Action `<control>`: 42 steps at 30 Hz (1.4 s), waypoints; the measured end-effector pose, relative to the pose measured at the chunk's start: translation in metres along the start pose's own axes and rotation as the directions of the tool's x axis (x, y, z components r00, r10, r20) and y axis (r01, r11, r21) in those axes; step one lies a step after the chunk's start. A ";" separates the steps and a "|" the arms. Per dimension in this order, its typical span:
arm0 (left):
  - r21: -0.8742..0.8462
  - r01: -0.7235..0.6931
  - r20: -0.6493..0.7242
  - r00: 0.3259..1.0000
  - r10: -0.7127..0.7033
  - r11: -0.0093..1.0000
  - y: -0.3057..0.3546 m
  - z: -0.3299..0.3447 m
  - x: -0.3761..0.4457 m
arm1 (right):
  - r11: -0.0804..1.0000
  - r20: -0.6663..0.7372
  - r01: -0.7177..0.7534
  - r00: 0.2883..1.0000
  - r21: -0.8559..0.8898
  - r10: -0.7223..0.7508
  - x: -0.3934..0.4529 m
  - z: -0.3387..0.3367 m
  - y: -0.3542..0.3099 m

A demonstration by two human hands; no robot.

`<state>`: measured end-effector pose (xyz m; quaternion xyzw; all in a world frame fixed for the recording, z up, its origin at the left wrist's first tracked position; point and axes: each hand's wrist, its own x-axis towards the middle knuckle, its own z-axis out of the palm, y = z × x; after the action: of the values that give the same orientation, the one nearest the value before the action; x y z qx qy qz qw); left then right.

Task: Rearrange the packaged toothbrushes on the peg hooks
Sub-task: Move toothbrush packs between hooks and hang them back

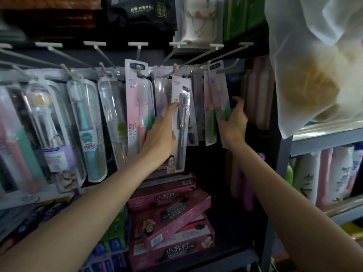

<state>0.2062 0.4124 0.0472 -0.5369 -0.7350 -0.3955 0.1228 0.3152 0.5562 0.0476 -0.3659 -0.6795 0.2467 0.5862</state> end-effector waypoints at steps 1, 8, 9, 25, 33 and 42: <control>-0.009 -0.002 0.003 1.000 0.002 1.000 0.000 0.001 0.000 | 1.000 -0.014 0.017 1.000 -0.004 -0.017 -0.001 -0.005 0.001; -0.037 0.015 0.029 0.999 -0.014 0.999 0.006 0.011 0.004 | 0.996 0.036 0.084 0.996 -0.025 -0.083 -0.012 -0.028 -0.003; -0.052 0.017 0.032 0.999 -0.015 0.999 0.007 0.012 0.005 | 0.996 0.049 0.087 0.995 -0.037 -0.085 -0.013 -0.030 -0.003; -0.291 0.028 -0.014 0.999 -0.034 0.956 0.028 0.014 0.032 | 0.997 0.170 0.077 0.982 0.016 -0.078 -0.009 -0.039 -0.006; -0.021 0.026 -0.023 0.999 -0.026 0.999 0.028 0.019 0.041 | 0.996 0.169 0.084 0.982 -0.024 -0.079 -0.007 -0.035 -0.003; 0.111 -0.237 -0.190 0.948 0.255 0.965 0.021 0.003 -0.020 | 0.987 0.060 0.140 0.988 0.072 -0.145 -0.029 -0.026 -0.011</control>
<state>0.2332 0.4025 0.0423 -0.5756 -0.6624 -0.3972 0.2685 0.3395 0.5243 0.0438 -0.2880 -0.7139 0.2388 0.5919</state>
